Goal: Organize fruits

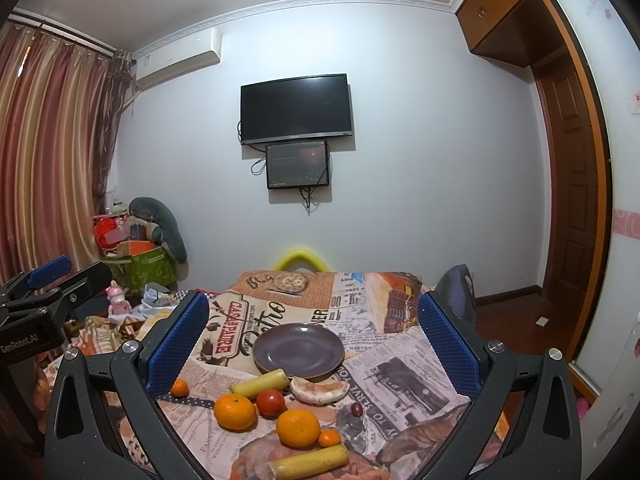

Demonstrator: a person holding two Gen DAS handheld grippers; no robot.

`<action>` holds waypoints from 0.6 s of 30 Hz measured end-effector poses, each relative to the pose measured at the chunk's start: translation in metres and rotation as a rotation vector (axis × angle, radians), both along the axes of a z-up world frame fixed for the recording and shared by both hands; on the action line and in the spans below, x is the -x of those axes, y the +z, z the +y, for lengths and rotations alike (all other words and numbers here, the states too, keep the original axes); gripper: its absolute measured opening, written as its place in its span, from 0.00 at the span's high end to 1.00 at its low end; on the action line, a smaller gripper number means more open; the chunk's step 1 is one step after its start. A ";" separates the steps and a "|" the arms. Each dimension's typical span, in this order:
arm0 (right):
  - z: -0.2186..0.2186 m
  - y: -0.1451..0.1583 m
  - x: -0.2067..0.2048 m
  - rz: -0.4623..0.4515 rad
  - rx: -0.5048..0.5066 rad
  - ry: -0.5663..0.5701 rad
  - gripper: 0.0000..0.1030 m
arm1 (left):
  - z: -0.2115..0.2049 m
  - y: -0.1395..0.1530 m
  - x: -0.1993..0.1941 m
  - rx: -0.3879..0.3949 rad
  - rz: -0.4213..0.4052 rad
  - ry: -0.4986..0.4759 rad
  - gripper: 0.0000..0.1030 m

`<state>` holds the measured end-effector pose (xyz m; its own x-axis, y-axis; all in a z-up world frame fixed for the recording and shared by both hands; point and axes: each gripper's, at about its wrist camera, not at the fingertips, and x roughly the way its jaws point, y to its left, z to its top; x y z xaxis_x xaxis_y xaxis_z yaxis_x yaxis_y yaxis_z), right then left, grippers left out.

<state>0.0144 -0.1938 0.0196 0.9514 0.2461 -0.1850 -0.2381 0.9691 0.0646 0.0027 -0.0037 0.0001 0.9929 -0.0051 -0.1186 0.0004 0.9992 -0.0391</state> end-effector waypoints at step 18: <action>-0.002 0.001 0.001 -0.001 -0.004 -0.002 0.00 | -0.002 0.002 0.001 0.001 -0.005 -0.005 0.00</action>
<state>0.0133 -0.1955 0.0203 0.9521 0.2446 -0.1834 -0.2359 0.9694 0.0679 0.0014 -0.0054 0.0019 0.9935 -0.0098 -0.1138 0.0052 0.9992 -0.0405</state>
